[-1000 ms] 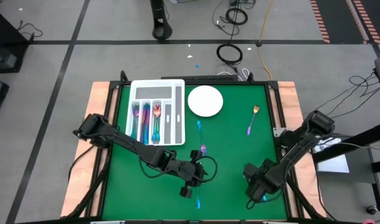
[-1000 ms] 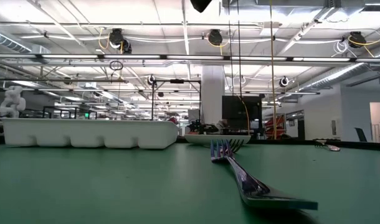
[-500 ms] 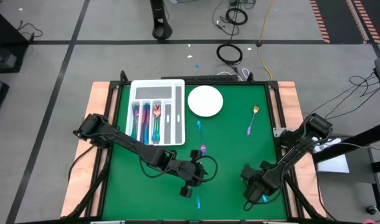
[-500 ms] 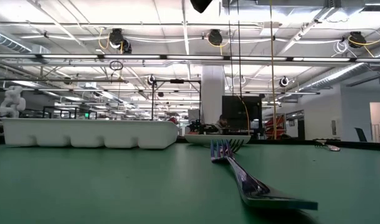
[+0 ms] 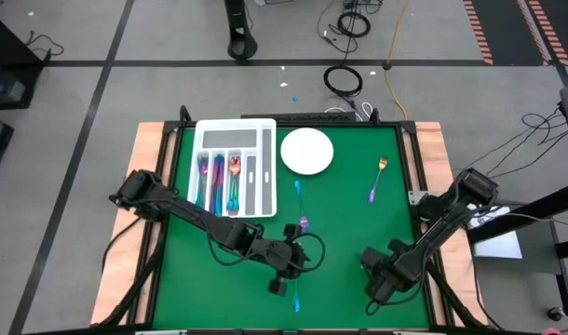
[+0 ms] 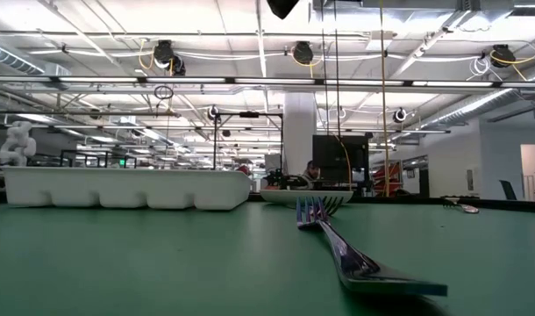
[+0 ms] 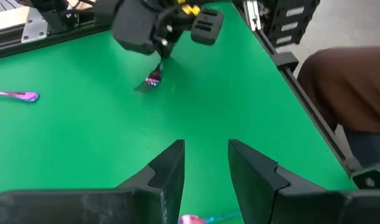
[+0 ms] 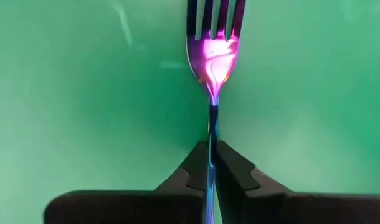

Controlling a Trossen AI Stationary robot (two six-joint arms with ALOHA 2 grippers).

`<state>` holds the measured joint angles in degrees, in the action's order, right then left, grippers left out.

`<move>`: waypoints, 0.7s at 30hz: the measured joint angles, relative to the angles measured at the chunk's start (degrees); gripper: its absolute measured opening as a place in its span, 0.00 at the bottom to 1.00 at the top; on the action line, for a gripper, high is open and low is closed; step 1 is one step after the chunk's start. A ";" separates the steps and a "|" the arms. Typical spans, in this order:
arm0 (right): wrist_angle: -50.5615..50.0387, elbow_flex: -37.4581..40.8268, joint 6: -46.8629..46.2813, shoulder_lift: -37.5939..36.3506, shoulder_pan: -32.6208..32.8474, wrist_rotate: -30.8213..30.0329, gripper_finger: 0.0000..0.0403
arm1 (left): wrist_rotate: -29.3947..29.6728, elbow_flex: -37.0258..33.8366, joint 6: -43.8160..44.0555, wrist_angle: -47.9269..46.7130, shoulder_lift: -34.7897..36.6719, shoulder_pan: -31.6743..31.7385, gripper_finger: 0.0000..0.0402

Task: Sort silverware
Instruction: Put the blue fork into the silverware tray

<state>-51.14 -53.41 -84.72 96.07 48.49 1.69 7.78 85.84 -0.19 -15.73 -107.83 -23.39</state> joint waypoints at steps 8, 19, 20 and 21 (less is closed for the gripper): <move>-0.22 0.00 0.40 -4.48 0.64 -8.12 0.00 | -0.13 -0.03 -0.13 -5.89 3.74 2.02 0.31; 0.45 -0.02 1.79 -9.95 3.12 -29.21 0.00 | 3.61 -19.73 10.76 7.59 18.12 7.81 0.31; 0.41 -0.02 2.29 -10.49 2.90 -31.08 0.00 | 3.58 -22.51 12.97 12.22 19.04 7.93 0.31; 0.50 -0.02 2.86 -11.07 2.49 -32.90 0.00 | 3.51 -25.09 15.00 16.85 19.84 8.08 0.31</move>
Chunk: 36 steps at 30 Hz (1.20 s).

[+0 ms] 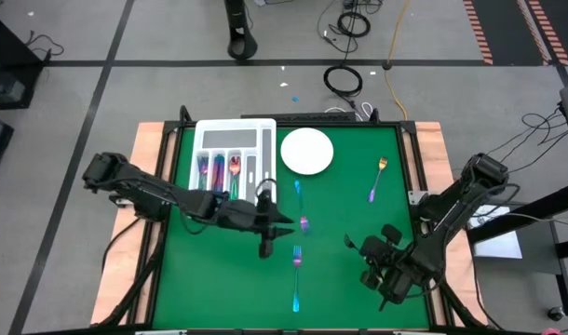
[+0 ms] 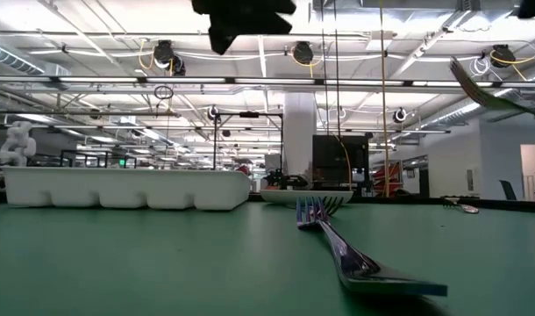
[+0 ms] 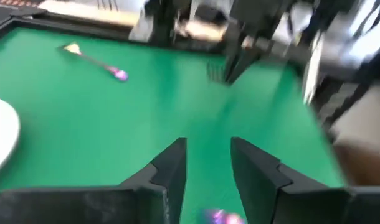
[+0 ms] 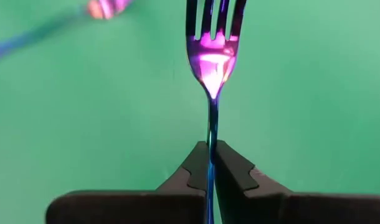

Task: Sort silverware
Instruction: Put the blue fork into the silverware tray

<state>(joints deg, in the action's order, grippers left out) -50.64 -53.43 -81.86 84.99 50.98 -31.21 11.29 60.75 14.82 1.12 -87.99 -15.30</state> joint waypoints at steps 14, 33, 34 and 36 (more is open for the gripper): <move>15.94 -0.04 22.91 -8.87 -10.89 -15.52 0.00 | 13.63 -9.21 5.99 35.22 -6.94 -2.14 0.31; 33.02 -0.07 43.58 -7.71 -21.90 -10.42 0.00 | 19.21 -8.89 2.44 55.90 -17.42 -2.19 0.31; 33.04 -0.07 43.59 -7.35 -22.17 -10.41 0.00 | 19.21 -8.59 2.44 55.88 -17.44 -2.18 0.31; 33.16 -0.07 43.60 -6.90 -22.75 -10.39 0.00 | 18.72 -7.93 2.22 55.66 -17.42 -2.06 0.31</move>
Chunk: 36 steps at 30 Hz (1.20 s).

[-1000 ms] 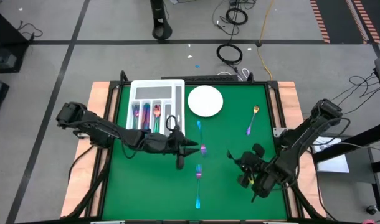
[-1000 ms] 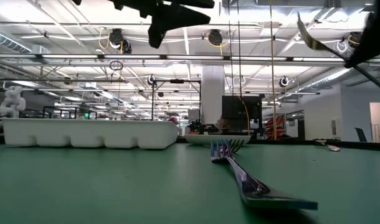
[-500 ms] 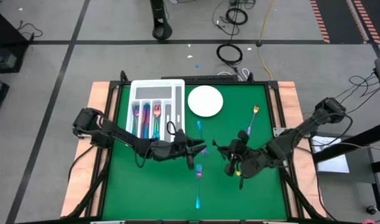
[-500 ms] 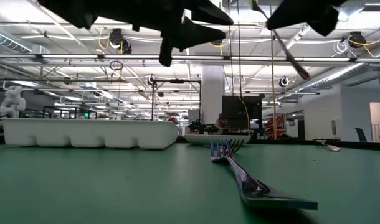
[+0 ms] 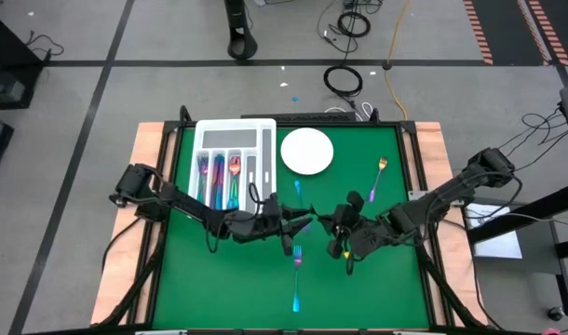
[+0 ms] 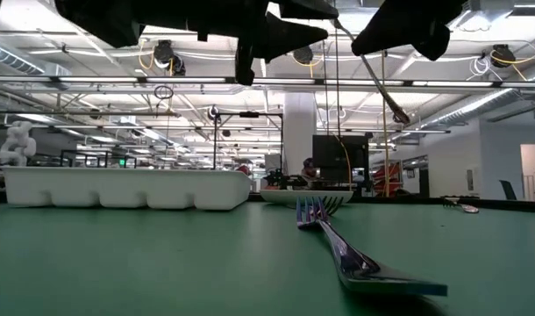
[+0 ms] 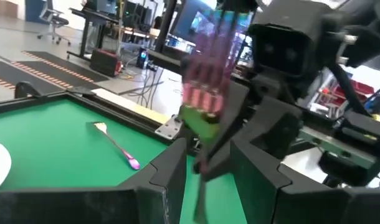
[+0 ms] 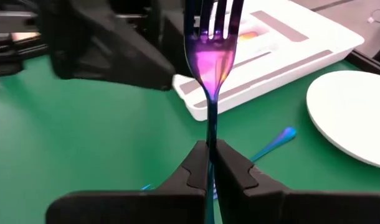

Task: Sort silverware
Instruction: Put the blue fork into the silverware tray

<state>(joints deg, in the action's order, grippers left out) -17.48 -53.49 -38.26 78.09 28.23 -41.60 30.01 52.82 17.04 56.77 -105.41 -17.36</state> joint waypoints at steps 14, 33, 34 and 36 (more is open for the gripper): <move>6.79 0.00 5.69 0.36 -2.53 0.07 0.00 | 3.26 1.20 -0.87 -3.32 -0.01 0.15 0.31; 10.90 0.01 8.65 2.55 -3.56 1.10 0.00 | 3.97 1.25 -0.89 -2.12 -0.01 0.50 0.31; 11.78 0.02 9.12 2.57 -3.56 1.16 0.00 | 4.02 1.24 -0.91 -2.12 -0.01 0.47 0.31; 13.27 0.02 10.01 2.59 -3.56 1.07 0.00 | 4.70 1.27 -0.90 -1.75 0.00 0.45 0.31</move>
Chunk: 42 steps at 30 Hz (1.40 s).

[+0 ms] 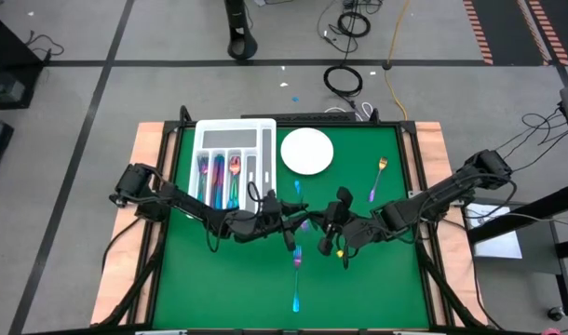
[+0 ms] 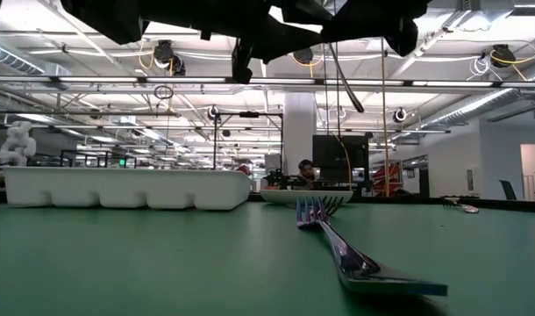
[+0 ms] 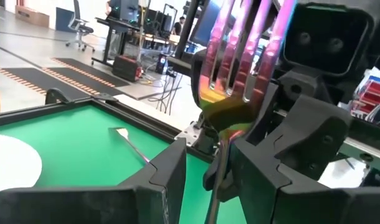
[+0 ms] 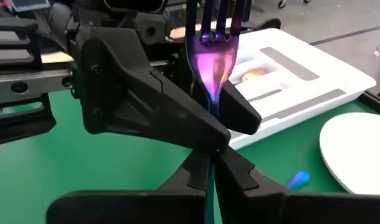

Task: Sort silverware
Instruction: Put the blue fork into the silverware tray

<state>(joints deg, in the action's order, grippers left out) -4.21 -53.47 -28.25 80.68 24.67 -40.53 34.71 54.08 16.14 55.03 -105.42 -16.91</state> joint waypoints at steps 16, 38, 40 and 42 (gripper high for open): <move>3.20 0.04 1.12 2.47 -1.32 -2.94 0.03 | 2.74 0.02 -0.67 -1.37 0.01 0.00 0.05; 2.51 -0.07 6.67 -3.47 3.23 -2.54 0.16 | -1.19 0.00 0.69 -41.98 21.90 1.36 0.00; 2.31 -0.07 6.70 -3.82 3.79 -2.54 0.16 | -2.57 0.00 3.10 -49.59 25.65 2.06 0.00; 2.31 -0.07 6.77 -4.00 4.28 -2.91 0.16 | -4.89 0.00 5.79 -56.30 29.20 3.09 0.00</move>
<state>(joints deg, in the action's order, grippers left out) -1.91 -53.54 -21.49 76.68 28.94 -43.43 29.82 54.08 21.93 -1.28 -76.21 -13.81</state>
